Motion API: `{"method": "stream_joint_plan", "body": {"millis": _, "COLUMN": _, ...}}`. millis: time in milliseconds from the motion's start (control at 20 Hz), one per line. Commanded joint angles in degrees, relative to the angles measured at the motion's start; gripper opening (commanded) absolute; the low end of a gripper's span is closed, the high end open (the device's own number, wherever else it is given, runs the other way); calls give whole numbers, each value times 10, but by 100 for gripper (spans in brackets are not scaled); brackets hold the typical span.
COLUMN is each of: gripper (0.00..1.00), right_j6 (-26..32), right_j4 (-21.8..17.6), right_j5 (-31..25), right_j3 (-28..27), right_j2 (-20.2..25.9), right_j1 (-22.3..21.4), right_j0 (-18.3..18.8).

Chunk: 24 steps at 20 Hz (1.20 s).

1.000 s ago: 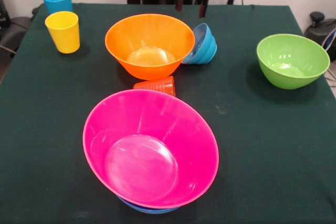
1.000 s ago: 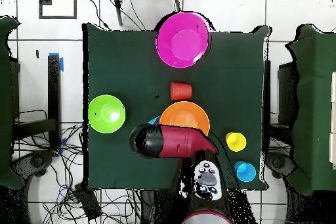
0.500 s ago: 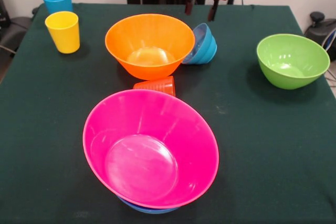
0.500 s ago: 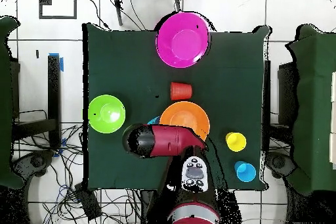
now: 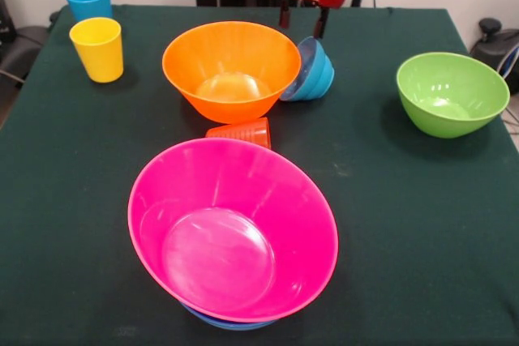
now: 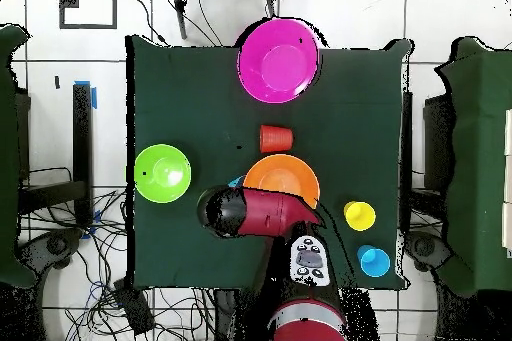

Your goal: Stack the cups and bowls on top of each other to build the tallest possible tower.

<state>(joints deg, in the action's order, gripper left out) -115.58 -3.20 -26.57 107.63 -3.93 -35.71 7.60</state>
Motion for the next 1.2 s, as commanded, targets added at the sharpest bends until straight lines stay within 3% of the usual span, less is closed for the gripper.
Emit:
{"method": "stream_joint_plan", "body": {"millis": 50, "gripper": 100, "right_j6": -70, "right_j4": 26, "right_j5": 19, "right_j3": -52, "right_j2": 40, "right_j1": 41, "right_j0": 14}}
{"method": "stream_joint_plan", "body": {"millis": 850, "gripper": 100, "right_j6": -66, "right_j4": 23, "right_j5": 58, "right_j3": -3, "right_j2": 45, "right_j1": 20, "right_j0": 13}}
{"method": "stream_joint_plan", "body": {"millis": 1200, "gripper": 100, "right_j6": -45, "right_j4": 14, "right_j5": 49, "right_j3": -18, "right_j2": 49, "right_j1": 33, "right_j0": 29}}
